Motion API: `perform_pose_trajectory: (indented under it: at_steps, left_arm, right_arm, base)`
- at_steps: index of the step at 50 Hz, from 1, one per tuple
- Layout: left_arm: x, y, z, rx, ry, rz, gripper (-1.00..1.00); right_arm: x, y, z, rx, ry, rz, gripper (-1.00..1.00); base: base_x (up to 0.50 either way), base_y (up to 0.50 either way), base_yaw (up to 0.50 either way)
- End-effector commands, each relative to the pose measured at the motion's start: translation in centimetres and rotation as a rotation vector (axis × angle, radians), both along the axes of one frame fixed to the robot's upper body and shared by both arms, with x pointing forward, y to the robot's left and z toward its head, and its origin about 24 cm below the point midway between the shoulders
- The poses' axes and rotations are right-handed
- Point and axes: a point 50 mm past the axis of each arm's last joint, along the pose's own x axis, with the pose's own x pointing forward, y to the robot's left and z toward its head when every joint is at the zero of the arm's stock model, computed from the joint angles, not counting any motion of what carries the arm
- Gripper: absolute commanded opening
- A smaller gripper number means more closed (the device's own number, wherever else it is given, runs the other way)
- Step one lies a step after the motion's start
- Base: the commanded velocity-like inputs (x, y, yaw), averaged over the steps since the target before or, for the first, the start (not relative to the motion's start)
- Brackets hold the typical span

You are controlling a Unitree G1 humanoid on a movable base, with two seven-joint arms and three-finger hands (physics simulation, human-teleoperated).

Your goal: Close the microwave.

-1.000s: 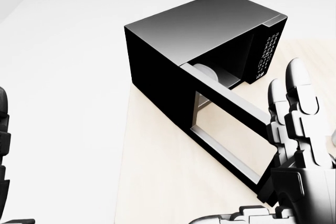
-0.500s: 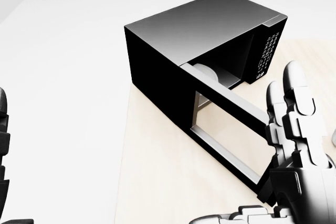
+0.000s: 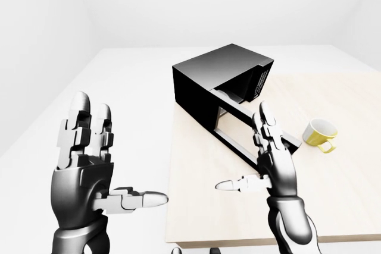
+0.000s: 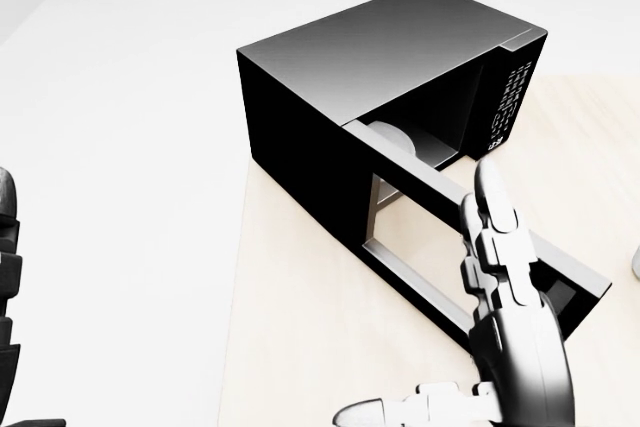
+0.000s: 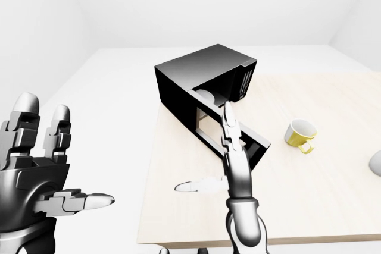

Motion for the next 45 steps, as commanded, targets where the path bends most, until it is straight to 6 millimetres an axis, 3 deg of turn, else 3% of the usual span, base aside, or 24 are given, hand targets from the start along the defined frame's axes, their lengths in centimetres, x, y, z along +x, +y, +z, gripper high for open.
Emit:
perform_pose_trajectory:
  at_steps: [1,8,45]
  left_arm:
    - [0.0,-0.1,-0.1,0.0,0.004,-0.002,1.0]
    - [0.0,-0.1,-0.1,-0.001,0.008,-0.003,1.0]
    - [0.0,-0.1,-0.3,-0.001,0.017,-0.004,1.0]
  right_arm:
    - [0.9,0.9,-2.5,-0.018,0.103,0.015,1.0]
    - [1.6,1.2,-4.1,-0.028,0.165,0.018,1.0]
    - [4.2,1.0,-8.0,-0.039,0.248,-0.017,1.0]
  base:
    - [0.0,0.0,0.0]
    - [0.0,0.0,0.0]
    - [0.0,0.0,0.0]
